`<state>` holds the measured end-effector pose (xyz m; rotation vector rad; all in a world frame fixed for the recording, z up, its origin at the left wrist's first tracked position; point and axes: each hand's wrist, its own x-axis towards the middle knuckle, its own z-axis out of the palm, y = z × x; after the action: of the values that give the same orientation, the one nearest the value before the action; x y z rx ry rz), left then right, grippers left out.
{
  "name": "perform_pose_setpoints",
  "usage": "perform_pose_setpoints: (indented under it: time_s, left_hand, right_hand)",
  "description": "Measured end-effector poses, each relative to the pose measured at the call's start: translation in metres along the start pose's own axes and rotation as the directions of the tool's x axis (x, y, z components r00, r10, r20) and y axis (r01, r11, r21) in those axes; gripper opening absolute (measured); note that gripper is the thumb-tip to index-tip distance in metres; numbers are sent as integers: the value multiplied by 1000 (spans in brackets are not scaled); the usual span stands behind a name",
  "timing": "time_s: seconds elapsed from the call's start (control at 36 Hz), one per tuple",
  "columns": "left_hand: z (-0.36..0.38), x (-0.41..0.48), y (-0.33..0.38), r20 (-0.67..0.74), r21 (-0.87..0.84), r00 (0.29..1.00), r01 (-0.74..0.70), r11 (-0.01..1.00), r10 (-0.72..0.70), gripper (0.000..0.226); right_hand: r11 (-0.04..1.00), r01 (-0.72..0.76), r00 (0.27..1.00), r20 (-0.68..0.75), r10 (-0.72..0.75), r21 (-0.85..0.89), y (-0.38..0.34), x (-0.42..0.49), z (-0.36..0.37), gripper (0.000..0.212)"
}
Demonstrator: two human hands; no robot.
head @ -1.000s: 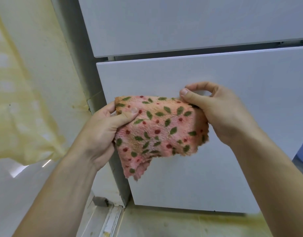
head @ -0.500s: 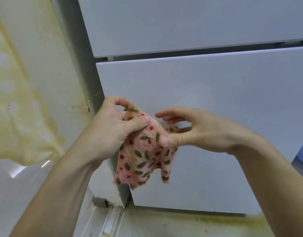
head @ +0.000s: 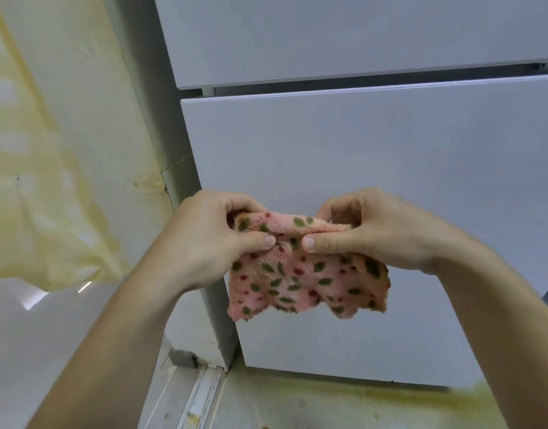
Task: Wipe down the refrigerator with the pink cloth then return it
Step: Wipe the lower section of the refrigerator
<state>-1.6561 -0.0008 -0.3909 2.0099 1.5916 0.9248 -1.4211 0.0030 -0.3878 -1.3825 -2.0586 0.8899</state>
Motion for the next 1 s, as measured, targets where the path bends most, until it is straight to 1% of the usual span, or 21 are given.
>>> perform_pose_setpoints:
  time_s: [0.06, 0.11, 0.17, 0.22, 0.28, 0.33, 0.36, 0.42, 0.44, 0.47, 0.53, 0.56, 0.58, 0.61, 0.67, 0.72, 0.81, 0.83, 0.89, 0.94, 1.0]
  left_hand:
    - [7, 4, -3, -80, 28, 997, 3, 1000, -1, 14]
    - [15, 8, -4, -200, 14, 980, -5, 1000, 8, 17]
    - [27, 11, -3, -299, -71, 954, -21, 997, -1, 25]
    - [38, 12, 0, -307, -232, 949, -8, 973, -66, 37]
    - [48, 14, 5, -137, -469, 980, 63, 881, -143, 57]
    - [52, 13, 9, 115, -656, 987, 161, 737, -113, 77]
    - [53, 12, 11, 222, -740, 975, 191, 644, -34, 81]
    - [50, 6, 14, 343, -870, 927, 254, 422, 150, 86]
    - [47, 5, 16, 385, -893, 895, 298, 338, 227, 84]
    - [45, 6, 15, 418, -894, 862, 335, 299, 285, 80]
    - [41, 8, 9, 447, -877, 831, 336, 343, 331, 69]
    - [39, 9, 6, 445, -867, 828, 304, 394, 340, 55]
    - [38, 11, 2, 436, -850, 838, 264, 456, 328, 36]
    - [37, 12, -1, 426, -824, 858, 237, 515, 286, 29]
    - [36, 12, -6, 385, -790, 900, 205, 578, 206, 37]
    - [34, 9, -5, 388, -814, 904, 245, 526, 179, 35]
    - [31, 4, 1, 376, -860, 913, 281, 426, 157, 50]
    - [29, 5, 1, 365, -876, 917, 279, 393, 162, 52]
    - [28, 9, -2, 353, -888, 917, 266, 376, 185, 41]
    - [25, 11, -7, 386, -883, 894, 286, 372, 228, 31]
    - [22, 9, -10, 451, -841, 848, 299, 450, 279, 52]
  right_hand:
    - [997, 6, 1000, -14, -5, 71, 1, 1, 0, 32]
    - [971, 22, 1000, -19, -18, 237, 4, 3, 2, 33]
    - [897, 44, 998, -49, -24, 440, 6, 5, 6, 33]
    - [790, 107, 992, -116, -45, 604, 3, 6, 11, 28]
    - [689, 171, 981, -188, -51, 705, -3, 6, 17, 38]
    - [657, 203, 967, -255, -17, 726, -10, 7, 23, 47]
    - [649, 200, 963, -268, 6, 734, -14, 6, 25, 46]
    - [638, 181, 968, -251, 19, 748, -18, 6, 29, 42]
    - [659, 180, 970, -244, 5, 731, -17, 5, 30, 35]
    - [696, 183, 970, -243, -14, 694, -17, 4, 30, 28]
    - [789, 183, 971, -232, -53, 587, -14, 2, 29, 25]
    - [824, 183, 971, -227, -67, 536, -12, 2, 27, 25]
    - [843, 192, 967, -245, -74, 502, -10, 3, 25, 25]
    - [852, 217, 952, -296, -77, 477, -7, 4, 23, 23]
    - [864, 280, 894, -441, -76, 419, 1, 6, 18, 24]
    - [894, 329, 857, -493, -147, 305, 8, 9, 13, 29]
    - [935, 314, 916, -310, -254, 163, 15, 10, 9, 38]
    - [939, 293, 941, -228, -249, 182, 18, 10, 9, 37]
    - [921, 250, 968, -92, -233, 299, 25, 10, 10, 34]
    - [905, 203, 979, -48, -200, 374, 29, 11, 12, 32]
    - [919, 174, 984, -87, -153, 353, 32, 14, 13, 52]
